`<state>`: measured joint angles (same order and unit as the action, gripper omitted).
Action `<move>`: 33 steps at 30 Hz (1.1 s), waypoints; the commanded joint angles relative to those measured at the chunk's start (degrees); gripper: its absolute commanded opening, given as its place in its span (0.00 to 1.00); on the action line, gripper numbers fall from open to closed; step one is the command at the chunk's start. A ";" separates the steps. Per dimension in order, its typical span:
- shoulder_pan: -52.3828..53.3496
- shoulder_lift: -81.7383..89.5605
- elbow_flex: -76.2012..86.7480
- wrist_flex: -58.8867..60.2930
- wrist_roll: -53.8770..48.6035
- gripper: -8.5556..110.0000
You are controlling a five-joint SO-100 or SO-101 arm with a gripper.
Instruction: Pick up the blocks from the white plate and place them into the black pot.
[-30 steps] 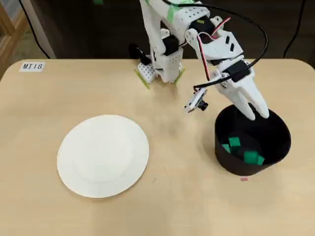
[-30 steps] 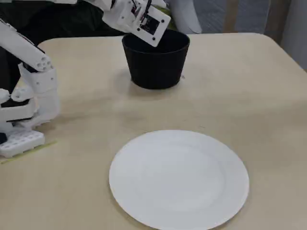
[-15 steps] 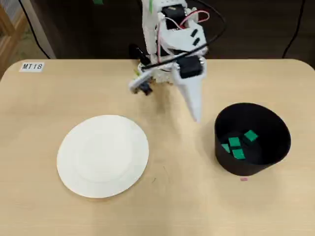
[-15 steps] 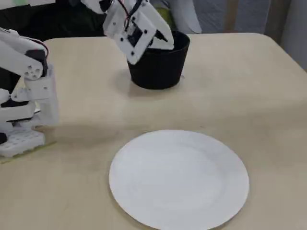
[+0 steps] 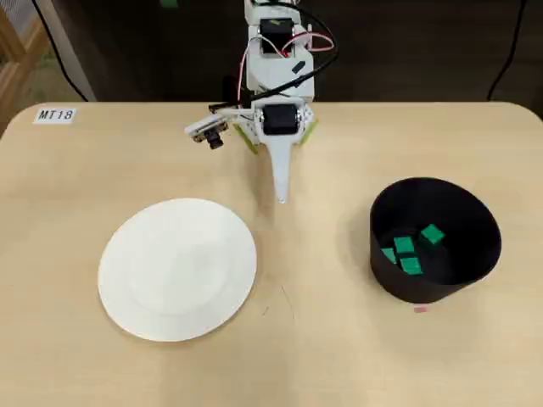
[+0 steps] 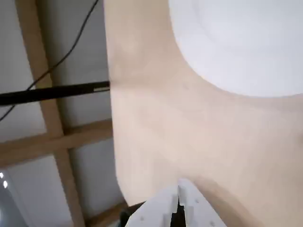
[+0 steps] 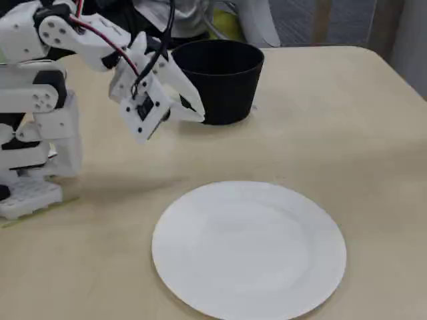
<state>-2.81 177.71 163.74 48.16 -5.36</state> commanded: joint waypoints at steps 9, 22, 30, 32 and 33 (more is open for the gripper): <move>-0.09 8.70 10.55 0.18 -1.14 0.05; 0.62 8.70 10.81 -0.26 -0.35 0.06; 0.62 8.70 10.81 -0.35 -0.35 0.05; 0.62 8.70 10.81 -0.35 -0.35 0.05; 0.62 8.70 10.81 -0.35 -0.44 0.05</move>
<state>-2.02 186.15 174.20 48.78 -5.62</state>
